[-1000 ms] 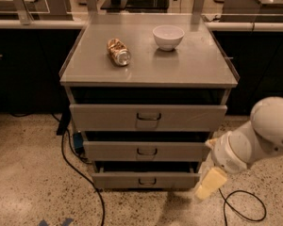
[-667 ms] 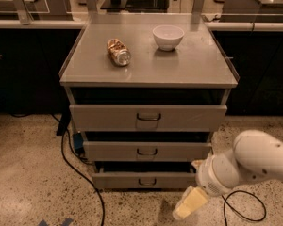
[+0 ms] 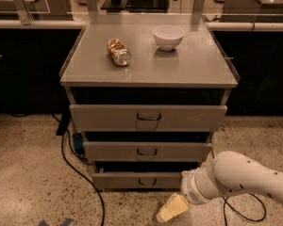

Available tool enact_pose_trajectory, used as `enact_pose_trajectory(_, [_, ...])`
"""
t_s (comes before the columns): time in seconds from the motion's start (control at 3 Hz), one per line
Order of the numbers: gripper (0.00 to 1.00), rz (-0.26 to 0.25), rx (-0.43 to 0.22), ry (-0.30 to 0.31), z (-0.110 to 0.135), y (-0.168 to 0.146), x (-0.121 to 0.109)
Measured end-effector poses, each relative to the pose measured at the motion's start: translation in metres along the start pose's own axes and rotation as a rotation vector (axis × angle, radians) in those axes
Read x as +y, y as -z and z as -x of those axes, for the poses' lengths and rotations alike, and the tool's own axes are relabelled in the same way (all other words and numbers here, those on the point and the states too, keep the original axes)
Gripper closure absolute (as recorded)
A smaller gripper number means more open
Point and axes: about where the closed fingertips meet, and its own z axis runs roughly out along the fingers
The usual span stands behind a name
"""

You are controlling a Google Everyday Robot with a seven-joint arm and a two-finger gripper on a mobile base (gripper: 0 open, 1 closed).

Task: Open bottom drawer

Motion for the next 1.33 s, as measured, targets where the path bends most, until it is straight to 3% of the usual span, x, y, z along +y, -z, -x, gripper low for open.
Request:
enact_pose_trajectory(0.33, [0.0,0.0,0.0,0.0,0.0,0.0,0.0])
enact_pose_trajectory(0.67, [0.0,0.033,0.003,0.044,0.009,-0.019,-0.016])
enact_pose_trajectory(1.0, [0.0,0.126,0.072,0.141,0.027,-0.055,-0.052])
enact_pose_trajectory(1.33, [0.0,0.127,0.073,0.14,0.026,-0.055,-0.052])
